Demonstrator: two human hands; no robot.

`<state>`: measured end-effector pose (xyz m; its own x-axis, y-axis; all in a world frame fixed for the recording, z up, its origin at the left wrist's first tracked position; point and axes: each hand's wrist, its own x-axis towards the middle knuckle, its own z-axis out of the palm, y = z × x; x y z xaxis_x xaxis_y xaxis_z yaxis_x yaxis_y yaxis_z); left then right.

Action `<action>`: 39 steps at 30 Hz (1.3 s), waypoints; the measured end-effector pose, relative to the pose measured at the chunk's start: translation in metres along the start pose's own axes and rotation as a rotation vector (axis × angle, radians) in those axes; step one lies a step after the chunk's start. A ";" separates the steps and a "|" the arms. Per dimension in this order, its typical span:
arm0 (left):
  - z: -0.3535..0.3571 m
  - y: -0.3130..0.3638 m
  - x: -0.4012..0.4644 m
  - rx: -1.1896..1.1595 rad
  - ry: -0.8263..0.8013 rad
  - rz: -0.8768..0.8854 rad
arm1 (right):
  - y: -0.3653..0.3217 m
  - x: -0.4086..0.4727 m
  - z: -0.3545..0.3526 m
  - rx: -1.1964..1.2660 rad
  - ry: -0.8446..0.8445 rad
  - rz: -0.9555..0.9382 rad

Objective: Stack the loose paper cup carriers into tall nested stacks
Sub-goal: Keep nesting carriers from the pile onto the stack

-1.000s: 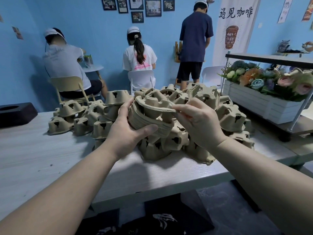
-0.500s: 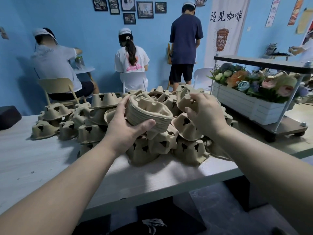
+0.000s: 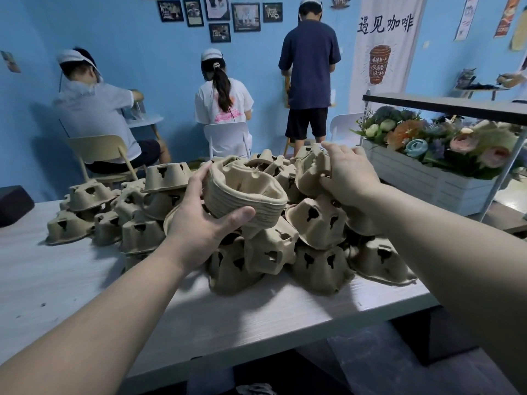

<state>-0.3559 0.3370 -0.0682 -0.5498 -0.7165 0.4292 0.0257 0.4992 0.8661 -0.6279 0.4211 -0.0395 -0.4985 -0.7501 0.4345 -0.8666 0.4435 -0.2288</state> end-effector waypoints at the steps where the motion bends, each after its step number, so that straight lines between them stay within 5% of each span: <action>1: -0.001 -0.001 0.000 0.002 -0.002 0.000 | -0.001 0.000 0.000 0.005 0.023 -0.016; 17: -0.021 -0.002 -0.020 -0.013 0.028 0.012 | -0.049 -0.040 -0.020 0.271 0.427 -0.109; 30: -0.053 -0.015 -0.061 0.000 0.038 -0.044 | -0.131 -0.096 -0.005 0.925 0.337 -0.002; 39: -0.076 -0.030 -0.109 0.104 0.027 -0.102 | -0.159 -0.155 0.041 1.133 0.121 -0.033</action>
<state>-0.2335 0.3633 -0.1216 -0.5227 -0.7783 0.3479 -0.1171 0.4698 0.8750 -0.4135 0.4460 -0.1062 -0.5229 -0.6736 0.5223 -0.4303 -0.3204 -0.8439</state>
